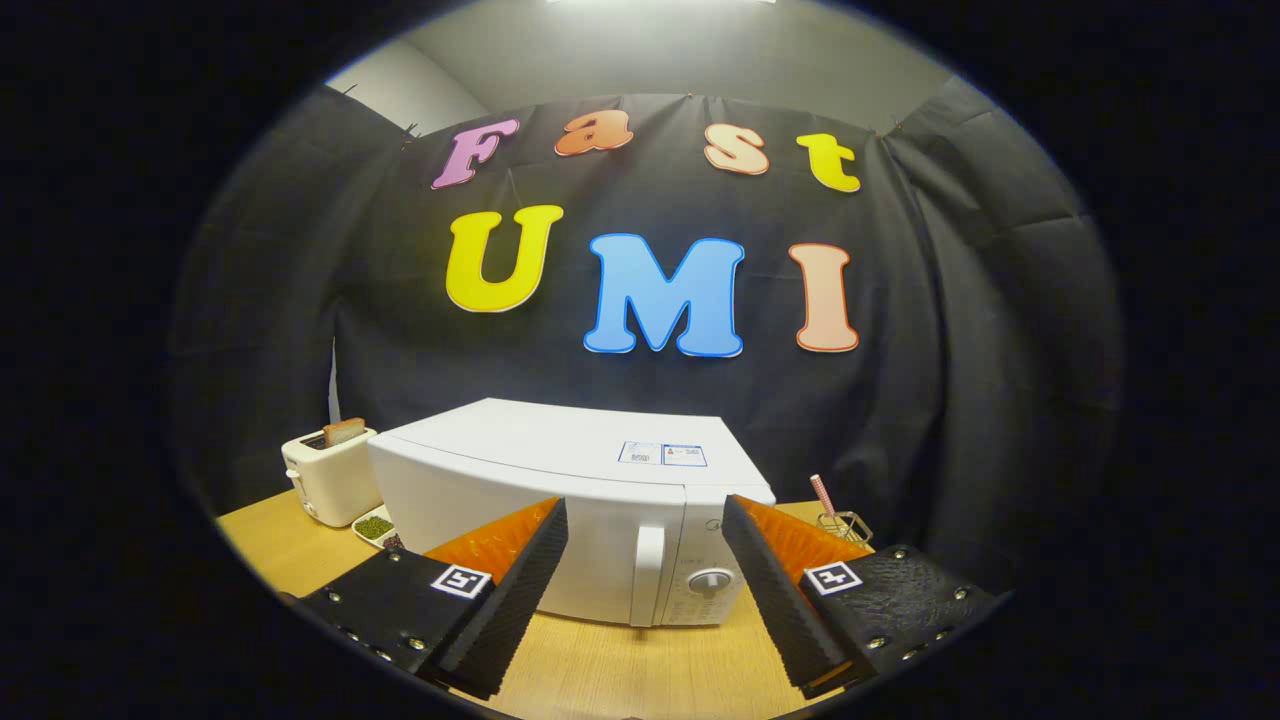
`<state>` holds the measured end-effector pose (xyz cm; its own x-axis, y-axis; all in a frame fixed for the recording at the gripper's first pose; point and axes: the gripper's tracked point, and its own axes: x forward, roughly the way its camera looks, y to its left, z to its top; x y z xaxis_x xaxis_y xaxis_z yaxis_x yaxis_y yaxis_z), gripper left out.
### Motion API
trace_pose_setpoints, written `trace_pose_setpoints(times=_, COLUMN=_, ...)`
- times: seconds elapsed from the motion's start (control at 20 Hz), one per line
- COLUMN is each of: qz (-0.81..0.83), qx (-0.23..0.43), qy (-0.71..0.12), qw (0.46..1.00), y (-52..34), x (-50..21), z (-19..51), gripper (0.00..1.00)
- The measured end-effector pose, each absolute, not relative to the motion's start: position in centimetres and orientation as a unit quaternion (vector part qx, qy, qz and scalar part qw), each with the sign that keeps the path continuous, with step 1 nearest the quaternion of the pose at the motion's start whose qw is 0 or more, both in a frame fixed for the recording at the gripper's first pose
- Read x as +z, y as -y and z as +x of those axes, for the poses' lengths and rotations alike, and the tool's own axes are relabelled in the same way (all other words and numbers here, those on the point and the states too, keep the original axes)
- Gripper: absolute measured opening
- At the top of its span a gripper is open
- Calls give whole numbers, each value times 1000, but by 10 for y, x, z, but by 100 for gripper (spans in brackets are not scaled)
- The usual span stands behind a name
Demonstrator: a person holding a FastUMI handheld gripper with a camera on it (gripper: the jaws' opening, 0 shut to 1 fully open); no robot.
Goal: Open the microwave, put the food inside, and close the microwave door.
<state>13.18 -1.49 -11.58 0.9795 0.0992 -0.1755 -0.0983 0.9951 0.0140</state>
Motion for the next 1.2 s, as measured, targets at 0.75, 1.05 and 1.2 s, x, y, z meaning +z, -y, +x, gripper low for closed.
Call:
trace_pose_setpoints(times=0.75, qz=24, qx=45, qy=-180, qw=982, y=13, x=-205, z=183, gripper=98)
trace_pose_setpoints(times=1.05, qz=30, qx=37, qy=-213, qw=976, y=14, x=-233, z=192, gripper=84)
trace_pose_setpoints(times=1.2, qz=32, qx=32, qy=-224, qw=974, y=15, x=-239, z=193, gripper=72)
